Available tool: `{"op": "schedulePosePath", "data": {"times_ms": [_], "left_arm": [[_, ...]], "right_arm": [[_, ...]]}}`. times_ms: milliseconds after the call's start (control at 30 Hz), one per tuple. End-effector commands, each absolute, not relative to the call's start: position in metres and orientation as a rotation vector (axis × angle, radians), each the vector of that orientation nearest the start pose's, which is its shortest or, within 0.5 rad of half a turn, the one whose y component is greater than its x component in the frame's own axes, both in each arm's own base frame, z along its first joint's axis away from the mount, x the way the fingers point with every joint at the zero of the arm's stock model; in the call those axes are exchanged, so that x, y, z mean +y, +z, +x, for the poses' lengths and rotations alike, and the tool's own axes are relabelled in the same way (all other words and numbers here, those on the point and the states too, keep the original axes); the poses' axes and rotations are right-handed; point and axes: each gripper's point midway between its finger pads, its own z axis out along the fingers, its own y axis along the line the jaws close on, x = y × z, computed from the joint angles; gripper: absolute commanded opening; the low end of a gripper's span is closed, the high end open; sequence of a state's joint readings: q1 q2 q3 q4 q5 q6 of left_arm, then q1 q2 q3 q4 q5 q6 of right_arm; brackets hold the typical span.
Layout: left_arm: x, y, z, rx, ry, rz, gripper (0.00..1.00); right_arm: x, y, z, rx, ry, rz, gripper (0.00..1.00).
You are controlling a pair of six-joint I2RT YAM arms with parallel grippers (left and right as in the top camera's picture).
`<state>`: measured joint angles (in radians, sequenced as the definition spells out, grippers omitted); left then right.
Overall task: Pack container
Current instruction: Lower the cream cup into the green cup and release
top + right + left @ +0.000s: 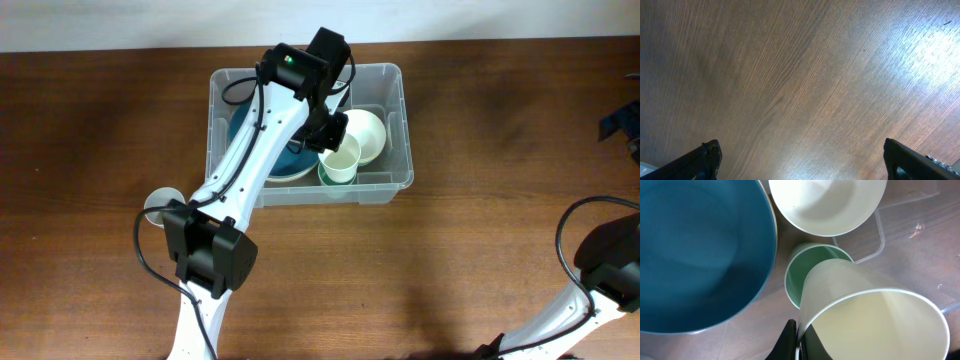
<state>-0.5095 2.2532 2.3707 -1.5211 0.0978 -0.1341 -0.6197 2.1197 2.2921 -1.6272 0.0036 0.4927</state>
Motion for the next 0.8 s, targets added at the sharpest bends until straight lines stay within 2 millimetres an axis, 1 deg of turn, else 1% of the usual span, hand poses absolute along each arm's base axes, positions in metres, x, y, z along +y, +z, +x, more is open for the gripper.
{"op": "schedulePosePath", "data": {"times_ms": [0,133,467,533,600,700,767], "left_arm": [[-0.24,0.172,0.394,2.932,-0.235,0.594,0.01],[-0.235,0.167,0.395,2.943,-0.19,0.591,0.01],[-0.236,0.162,0.396,2.952,-0.185,0.592,0.03],[-0.236,0.161,0.396,2.953,-0.184,0.592,0.06],[-0.236,0.161,0.396,2.954,-0.184,0.593,0.06],[-0.235,0.161,0.396,2.953,-0.178,0.592,0.13],[-0.232,0.161,0.398,2.95,-0.153,0.589,0.14]], "right_arm": [[-0.245,0.202,0.335,2.561,-0.043,1.587,0.99],[-0.245,0.202,0.335,2.561,-0.043,1.587,0.99],[-0.245,0.202,0.335,2.561,-0.043,1.587,0.99],[-0.245,0.202,0.335,2.561,-0.043,1.587,0.99],[-0.245,0.202,0.335,2.561,-0.043,1.587,0.99],[-0.245,0.202,0.335,2.562,-0.043,1.587,0.99],[-0.245,0.202,0.335,2.561,-0.043,1.587,0.99]]}}
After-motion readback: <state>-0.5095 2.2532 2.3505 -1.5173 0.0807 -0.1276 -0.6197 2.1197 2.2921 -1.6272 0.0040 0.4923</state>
